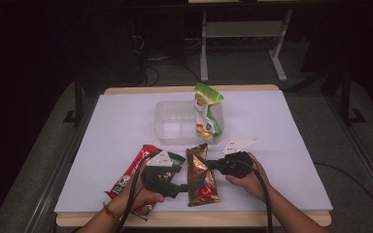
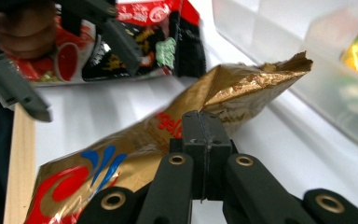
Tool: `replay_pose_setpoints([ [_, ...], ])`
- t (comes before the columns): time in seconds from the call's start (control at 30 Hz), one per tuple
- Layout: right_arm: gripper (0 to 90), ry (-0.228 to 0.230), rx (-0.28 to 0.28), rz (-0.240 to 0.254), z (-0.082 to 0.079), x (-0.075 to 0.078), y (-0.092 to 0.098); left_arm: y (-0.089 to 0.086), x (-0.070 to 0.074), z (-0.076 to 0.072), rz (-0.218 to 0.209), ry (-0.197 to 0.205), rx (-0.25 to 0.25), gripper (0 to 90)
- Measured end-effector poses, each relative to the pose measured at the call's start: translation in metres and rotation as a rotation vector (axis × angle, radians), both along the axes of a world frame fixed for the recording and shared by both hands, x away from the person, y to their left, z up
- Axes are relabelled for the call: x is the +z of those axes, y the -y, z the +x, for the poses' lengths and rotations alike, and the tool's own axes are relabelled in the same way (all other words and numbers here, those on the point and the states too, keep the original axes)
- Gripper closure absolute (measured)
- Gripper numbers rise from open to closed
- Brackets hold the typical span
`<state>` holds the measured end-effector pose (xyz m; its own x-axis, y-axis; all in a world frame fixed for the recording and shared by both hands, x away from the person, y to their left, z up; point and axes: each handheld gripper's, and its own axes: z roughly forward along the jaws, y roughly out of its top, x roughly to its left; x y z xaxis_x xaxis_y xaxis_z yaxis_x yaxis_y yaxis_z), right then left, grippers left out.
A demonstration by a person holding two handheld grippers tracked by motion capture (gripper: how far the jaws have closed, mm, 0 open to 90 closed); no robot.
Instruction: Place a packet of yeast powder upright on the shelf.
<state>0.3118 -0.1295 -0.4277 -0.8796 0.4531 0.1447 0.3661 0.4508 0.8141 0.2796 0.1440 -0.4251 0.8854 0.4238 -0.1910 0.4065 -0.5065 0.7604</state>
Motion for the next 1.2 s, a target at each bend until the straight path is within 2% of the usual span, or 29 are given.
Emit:
replay_pose_setpoints([
  [0.17, 80.9, -0.078, -0.035, -0.028, 0.010, -0.012, 0.001, 0.000, -0.003, 0.000, 0.006, -0.005, 0.002, 24.9],
  [0.3, 59.3, -0.128, -0.053, -0.037, 0.015, -0.018, 0.000, 0.001, -0.004, 0.001, 0.010, -0.001, -0.004, 24.8],
  [0.4, 42.8, -0.178, -0.045, -0.038, 0.019, -0.021, -0.008, 0.001, -0.003, 0.001, 0.004, 0.003, -0.005, 24.2],
  [0.57, 31.3, -0.220, -0.053, -0.029, 0.027, -0.027, -0.021, 0.002, -0.004, 0.000, 0.006, 0.010, -0.004, 23.6],
  [0.63, 34.9, -0.225, -0.060, -0.025, 0.029, -0.027, -0.023, 0.002, -0.004, 0.000, 0.006, 0.009, -0.002, 23.5],
  [0.67, 40.0, -0.228, -0.055, -0.031, 0.029, -0.026, -0.024, 0.001, -0.004, 0.001, 0.005, 0.008, -0.001, 23.2],
  [0.73, 58.5, -0.225, -0.051, -0.006, 0.029, -0.025, -0.024, 0.001, -0.004, 0.001, 0.004, 0.007, 0.006, 23.2],
  [0.87, 85.6, -0.184, -0.046, 0.018, 0.029, -0.021, -0.018, 0.001, -0.004, 0.001, -0.001, 0.010, 0.017, 22.4],
  [1.0, 89.2, -0.142, -0.036, 0.021, 0.024, -0.019, -0.012, 0.000, -0.004, 0.002, -0.004, 0.008, 0.029, 22.1],
  [1.2, 90.0, -0.036, -0.029, 0.083, 0.010, -0.002, -0.004, 0.000, -0.004, 0.006, -0.017, -0.002, 0.060, 20.3],
])
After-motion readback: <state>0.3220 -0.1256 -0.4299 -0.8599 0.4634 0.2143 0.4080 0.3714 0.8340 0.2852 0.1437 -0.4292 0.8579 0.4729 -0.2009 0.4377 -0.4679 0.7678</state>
